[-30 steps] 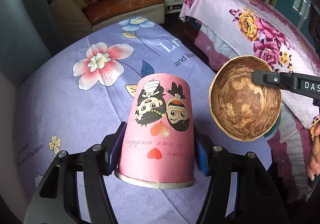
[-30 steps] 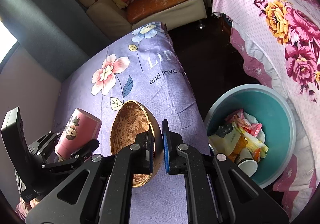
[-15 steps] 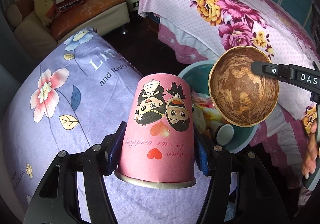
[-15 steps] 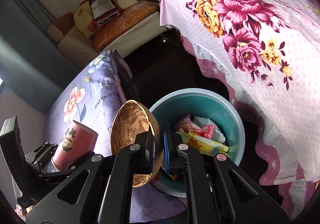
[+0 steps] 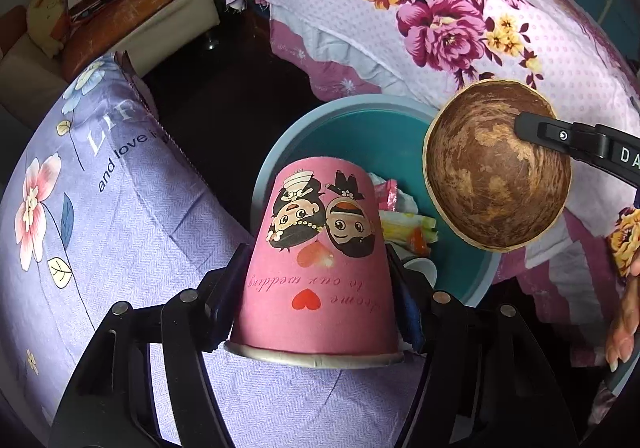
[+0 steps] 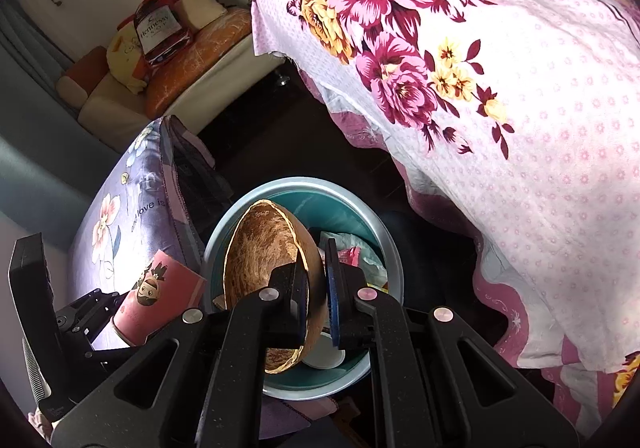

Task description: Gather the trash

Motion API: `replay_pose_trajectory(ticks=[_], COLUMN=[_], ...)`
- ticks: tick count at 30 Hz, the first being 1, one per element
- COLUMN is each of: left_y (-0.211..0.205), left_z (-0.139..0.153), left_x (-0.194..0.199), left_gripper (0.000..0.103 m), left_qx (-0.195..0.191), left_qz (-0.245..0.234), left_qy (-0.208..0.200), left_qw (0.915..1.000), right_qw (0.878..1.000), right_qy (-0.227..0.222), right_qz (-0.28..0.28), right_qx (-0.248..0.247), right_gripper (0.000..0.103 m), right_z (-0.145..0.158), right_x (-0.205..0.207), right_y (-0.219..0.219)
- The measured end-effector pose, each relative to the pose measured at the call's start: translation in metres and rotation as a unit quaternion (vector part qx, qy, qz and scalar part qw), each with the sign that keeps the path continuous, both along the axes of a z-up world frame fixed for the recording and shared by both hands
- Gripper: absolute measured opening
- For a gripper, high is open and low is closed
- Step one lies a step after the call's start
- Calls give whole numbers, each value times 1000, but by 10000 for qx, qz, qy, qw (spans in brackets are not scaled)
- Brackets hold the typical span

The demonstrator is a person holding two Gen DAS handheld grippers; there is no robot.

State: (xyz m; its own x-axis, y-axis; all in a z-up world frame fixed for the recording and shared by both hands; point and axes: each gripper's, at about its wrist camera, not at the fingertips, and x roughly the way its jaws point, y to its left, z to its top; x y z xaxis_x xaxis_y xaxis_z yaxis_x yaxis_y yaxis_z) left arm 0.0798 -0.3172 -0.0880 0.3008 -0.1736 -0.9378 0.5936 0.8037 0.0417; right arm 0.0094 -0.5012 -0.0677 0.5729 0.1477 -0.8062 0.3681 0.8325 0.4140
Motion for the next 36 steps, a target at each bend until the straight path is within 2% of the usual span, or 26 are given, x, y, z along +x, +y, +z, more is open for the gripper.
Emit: replay_pose_trajectory(ticks=[2,7,23,26,28,30,33,35,36], left_y=[-1,3,32,41,47,52,62,69,72], left_z=[-4,-5,-1,1,3,5,10,14,15], left_x=[3,9,21,21,21,21,19,18,17], left_gripper=[79,88,92,94,94,94,95,95,95], left_qx=[9,-50,-345,-440,-465,-458,-512,-517,-499], left_qz=[69,267,814,927,1009,1078,1212,1298,1337], left_qy=[46,49,145,193,195,181,154,108,98], left_qw=[10000,9996,9960,9945,9936,9930,9912,9901,9897], right_qw=[10000,9999,9984,9978,9977,9977,9976,9974,9972], right_qy=[40,114,480,550,555,535,521,507,512], right_qz=[4,56,302,368,385,402,448,508,542], right_qx=[24,56,29,83,63,38,23,-57,-118], right_gripper=[8,8,15,26,46,53,72,74,78], right_z=[-4,-12,-35,-37,-35,-32,-26,-21,-18], right_x=[2,7,29,32,33,33,32,31,30], right_y=[-1,2,27,32,35,39,44,49,52])
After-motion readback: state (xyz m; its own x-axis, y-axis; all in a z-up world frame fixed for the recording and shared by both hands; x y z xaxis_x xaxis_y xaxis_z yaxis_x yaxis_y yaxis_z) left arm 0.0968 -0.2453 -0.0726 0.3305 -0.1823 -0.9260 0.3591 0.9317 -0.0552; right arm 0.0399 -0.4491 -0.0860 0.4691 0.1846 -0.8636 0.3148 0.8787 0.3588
